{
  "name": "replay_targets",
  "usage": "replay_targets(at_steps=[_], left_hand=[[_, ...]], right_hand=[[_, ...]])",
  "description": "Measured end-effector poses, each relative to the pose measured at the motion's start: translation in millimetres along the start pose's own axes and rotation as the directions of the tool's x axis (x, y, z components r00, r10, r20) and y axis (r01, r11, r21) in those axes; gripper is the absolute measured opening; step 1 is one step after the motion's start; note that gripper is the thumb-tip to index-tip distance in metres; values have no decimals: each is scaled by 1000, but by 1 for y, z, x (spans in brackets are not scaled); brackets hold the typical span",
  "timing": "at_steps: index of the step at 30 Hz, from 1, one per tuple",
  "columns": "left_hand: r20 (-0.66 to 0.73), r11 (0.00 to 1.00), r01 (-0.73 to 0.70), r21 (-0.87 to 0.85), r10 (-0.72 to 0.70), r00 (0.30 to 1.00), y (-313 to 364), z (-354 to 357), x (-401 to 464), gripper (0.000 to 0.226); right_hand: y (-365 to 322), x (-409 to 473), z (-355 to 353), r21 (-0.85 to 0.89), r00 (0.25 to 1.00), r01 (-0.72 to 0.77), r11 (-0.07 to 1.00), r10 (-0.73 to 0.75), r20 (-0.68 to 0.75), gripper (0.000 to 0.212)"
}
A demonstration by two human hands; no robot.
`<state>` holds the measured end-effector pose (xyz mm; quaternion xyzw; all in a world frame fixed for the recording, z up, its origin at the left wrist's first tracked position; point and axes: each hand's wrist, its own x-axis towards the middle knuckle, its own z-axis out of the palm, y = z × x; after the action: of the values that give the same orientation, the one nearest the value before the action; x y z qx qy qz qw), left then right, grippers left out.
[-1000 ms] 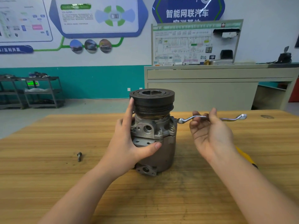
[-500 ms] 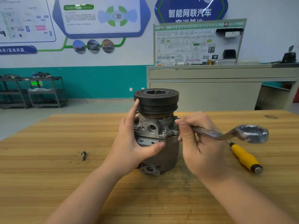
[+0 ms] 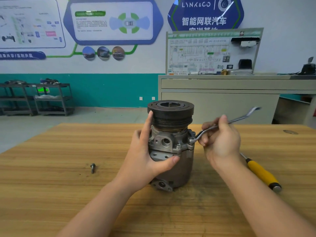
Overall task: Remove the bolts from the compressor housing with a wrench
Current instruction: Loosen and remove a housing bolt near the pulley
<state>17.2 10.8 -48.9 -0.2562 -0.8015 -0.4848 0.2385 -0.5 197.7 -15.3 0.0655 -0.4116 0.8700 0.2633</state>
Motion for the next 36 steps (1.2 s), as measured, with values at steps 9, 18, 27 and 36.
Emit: replay_targets(at_steps=[9,18,27,36], left_hand=[[37,1000,19,-9,-18,999,2,-6,5,124],[23,1000,1,-3,-1,1000,4,-4,2,116],[6,1000,-1,8,1,1000,0,-3,1,117],[14,999,-19,37,18,1000,1,-3,1,121]], right_hand=[[-14,-10,-7,46,991,119,992,-116,-66,27],[-14,-39,-3,-274,726,682,677,-583,365,16],[-15,-38,-12,-254,412,907,337,-577,705,24],[-9,-47,-6,-281,323,946,160,-536,780,53]])
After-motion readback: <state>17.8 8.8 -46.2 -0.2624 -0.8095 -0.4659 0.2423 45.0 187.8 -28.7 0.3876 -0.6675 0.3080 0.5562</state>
